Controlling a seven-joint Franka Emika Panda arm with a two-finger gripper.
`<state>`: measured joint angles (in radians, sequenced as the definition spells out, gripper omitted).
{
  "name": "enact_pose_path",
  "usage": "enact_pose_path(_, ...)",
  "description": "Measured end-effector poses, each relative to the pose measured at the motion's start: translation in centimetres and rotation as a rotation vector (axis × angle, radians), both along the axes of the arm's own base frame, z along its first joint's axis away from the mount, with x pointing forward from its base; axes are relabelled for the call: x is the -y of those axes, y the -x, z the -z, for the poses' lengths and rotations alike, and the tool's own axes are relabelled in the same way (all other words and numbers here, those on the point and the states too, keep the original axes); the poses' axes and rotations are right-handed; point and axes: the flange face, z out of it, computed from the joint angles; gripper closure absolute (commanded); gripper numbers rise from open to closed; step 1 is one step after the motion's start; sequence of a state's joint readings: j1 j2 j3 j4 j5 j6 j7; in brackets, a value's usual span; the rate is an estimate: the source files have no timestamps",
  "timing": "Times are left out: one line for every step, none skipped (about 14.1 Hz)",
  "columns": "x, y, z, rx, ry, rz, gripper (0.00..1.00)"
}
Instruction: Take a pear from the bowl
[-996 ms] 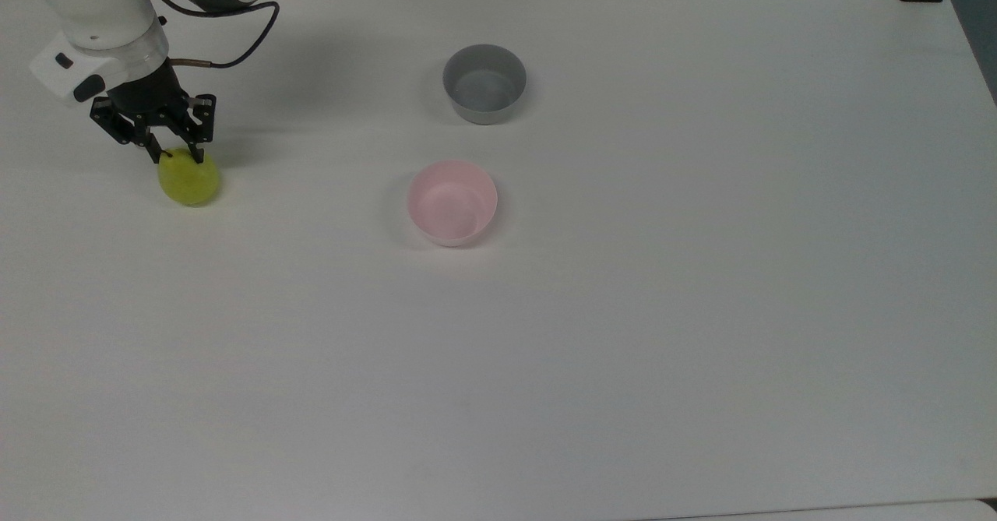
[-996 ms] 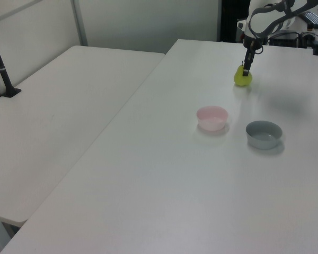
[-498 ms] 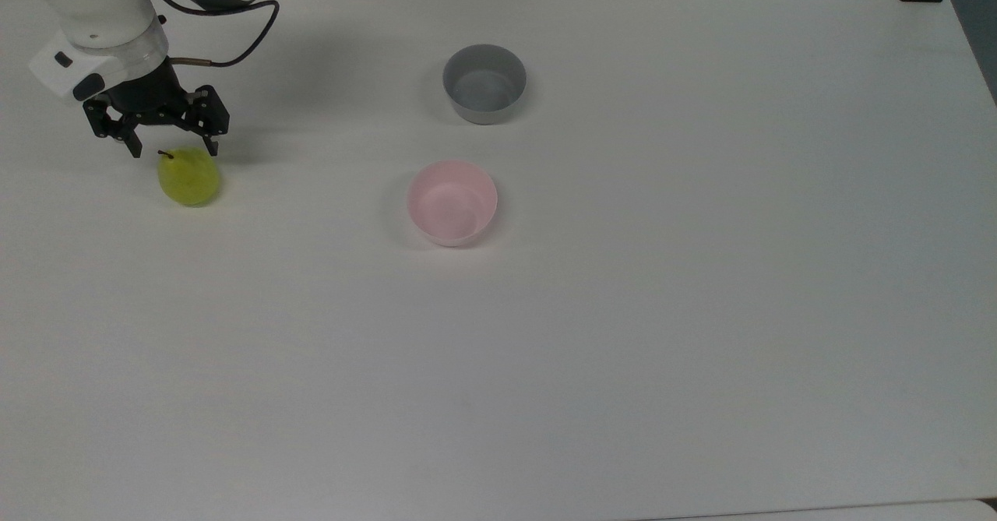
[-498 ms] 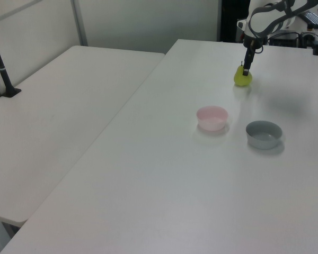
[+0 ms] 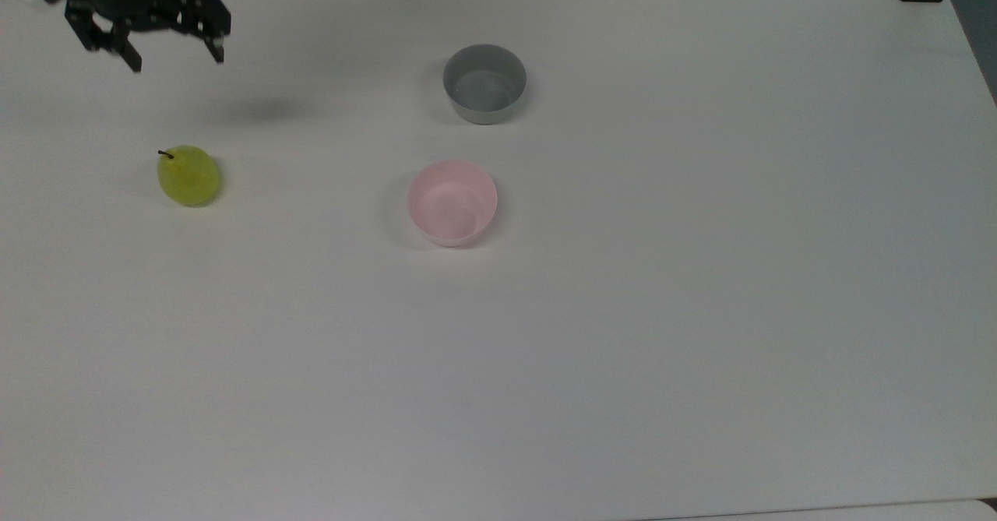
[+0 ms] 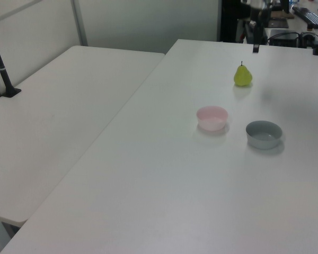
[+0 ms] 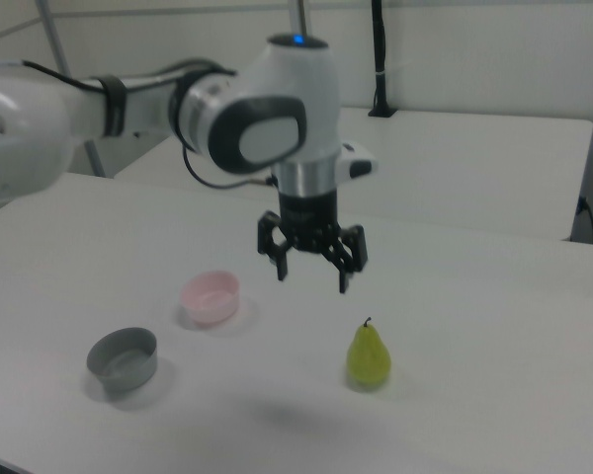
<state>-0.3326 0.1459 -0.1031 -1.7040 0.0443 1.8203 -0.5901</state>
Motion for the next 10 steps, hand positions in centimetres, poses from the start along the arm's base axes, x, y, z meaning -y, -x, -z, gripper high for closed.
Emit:
enact_pose_path(-0.6, 0.4, -1.8, -0.014, -0.009, -0.001, 0.00)
enact_pose_path(-1.3, 0.6, -3.3, -0.026, -0.015, 0.007, 0.00)
enact_pose_path(-2.6, 0.9, -5.3, -0.036, -0.020, 0.032, 0.00)
enact_pose_path(-3.6, 1.0, -6.3, -0.038, -0.020, 0.055, 0.00)
enact_pose_path(-5.6, 0.9, -7.4, -0.042, -0.019, 0.100, 0.00)
enact_pose_path(-7.7, 0.6, -8.2, -0.036, -0.014, 0.159, 0.00)
enact_pose_path(-9.5, 0.4, -9.0, -0.028, -0.010, 0.204, 0.00)
enact_pose_path(-10.7, 0.3, -9.5, -0.021, -0.009, 0.219, 0.00)
enact_pose_path(-12.1, 0.3, -10.0, -0.019, -0.008, 0.227, 0.00)
enact_pose_path(-13.4, 0.5, -10.5, -0.024, -0.009, 0.230, 0.00)
